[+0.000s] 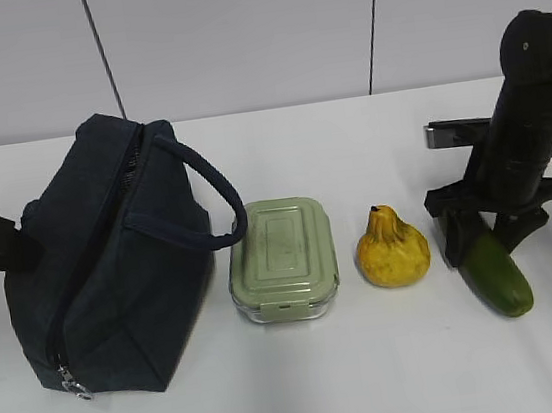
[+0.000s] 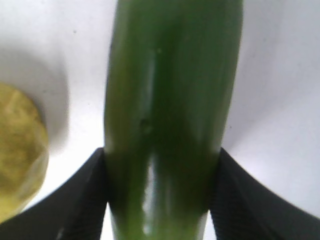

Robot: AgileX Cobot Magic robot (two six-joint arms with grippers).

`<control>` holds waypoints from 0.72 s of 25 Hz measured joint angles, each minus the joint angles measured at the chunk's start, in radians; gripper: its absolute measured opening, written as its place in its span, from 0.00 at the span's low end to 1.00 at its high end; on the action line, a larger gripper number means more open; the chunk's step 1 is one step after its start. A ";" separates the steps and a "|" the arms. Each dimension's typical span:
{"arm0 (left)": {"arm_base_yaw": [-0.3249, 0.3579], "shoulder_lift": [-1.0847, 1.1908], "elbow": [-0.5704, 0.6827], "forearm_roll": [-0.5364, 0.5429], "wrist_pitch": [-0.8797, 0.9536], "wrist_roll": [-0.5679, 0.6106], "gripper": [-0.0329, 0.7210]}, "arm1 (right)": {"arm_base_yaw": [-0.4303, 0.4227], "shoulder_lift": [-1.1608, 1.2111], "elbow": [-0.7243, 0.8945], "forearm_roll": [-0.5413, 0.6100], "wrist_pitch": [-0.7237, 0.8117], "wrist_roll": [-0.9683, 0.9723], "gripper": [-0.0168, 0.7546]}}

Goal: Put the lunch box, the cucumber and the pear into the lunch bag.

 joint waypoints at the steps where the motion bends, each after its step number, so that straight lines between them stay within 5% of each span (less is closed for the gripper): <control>1: 0.000 0.000 0.000 -0.008 0.000 0.000 0.05 | 0.000 -0.005 -0.008 0.002 0.004 0.000 0.55; 5: 0.000 0.000 0.000 -0.069 0.001 0.000 0.05 | 0.000 -0.093 -0.033 0.075 0.008 -0.021 0.55; 10: 0.000 0.000 0.000 -0.108 -0.001 0.000 0.05 | 0.005 -0.252 -0.074 0.374 0.026 -0.128 0.55; 14: 0.000 0.000 0.000 -0.144 -0.008 -0.001 0.05 | 0.088 -0.312 -0.133 0.593 0.040 -0.221 0.55; 18: 0.000 0.000 0.000 -0.149 -0.008 -0.001 0.05 | 0.235 -0.310 -0.186 0.691 -0.002 -0.245 0.55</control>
